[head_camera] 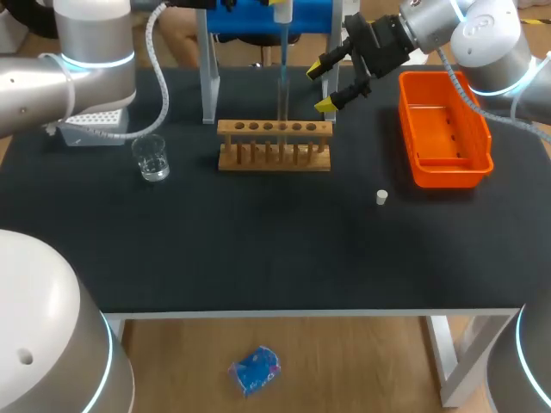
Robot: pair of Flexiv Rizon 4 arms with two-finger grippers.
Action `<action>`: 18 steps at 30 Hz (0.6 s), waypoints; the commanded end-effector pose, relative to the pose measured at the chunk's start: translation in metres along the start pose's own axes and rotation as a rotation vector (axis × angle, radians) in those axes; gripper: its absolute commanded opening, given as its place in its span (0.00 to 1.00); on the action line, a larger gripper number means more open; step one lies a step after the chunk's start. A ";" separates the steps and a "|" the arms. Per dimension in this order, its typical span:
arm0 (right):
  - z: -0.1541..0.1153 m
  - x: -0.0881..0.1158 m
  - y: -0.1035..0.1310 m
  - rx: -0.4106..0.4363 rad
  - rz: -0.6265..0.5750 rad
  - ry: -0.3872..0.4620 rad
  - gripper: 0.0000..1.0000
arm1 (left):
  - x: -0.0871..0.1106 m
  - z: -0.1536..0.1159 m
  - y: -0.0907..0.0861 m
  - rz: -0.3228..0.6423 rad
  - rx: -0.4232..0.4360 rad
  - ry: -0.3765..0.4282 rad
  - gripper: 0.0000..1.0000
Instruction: Invert the test tube, pick up the pipette, mount the tip to pipette, aspirate from beaker and dispense into the tube, eject the tip, return the pipette, and cap with the stopper.
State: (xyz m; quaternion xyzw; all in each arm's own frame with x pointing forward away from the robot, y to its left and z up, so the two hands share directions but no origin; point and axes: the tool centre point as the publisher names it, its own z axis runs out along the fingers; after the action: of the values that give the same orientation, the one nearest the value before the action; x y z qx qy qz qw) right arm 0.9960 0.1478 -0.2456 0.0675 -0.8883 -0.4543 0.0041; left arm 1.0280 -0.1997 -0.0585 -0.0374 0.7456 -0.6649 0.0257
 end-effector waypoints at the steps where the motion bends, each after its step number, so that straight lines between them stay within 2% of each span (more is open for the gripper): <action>1: -0.001 0.000 0.000 0.002 -0.001 0.002 1.00 | 0.001 0.000 0.002 -0.002 0.005 -0.004 0.00; 18: -0.001 0.000 0.000 0.002 -0.001 0.002 1.00 | 0.003 0.002 0.009 -0.020 0.005 0.001 0.00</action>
State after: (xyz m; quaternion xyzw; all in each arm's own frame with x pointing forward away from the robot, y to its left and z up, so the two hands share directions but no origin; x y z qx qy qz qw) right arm 0.9960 0.1478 -0.2456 0.0675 -0.8883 -0.4543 0.0041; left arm 1.0255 -0.2008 -0.0672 -0.0441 0.7446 -0.6659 0.0181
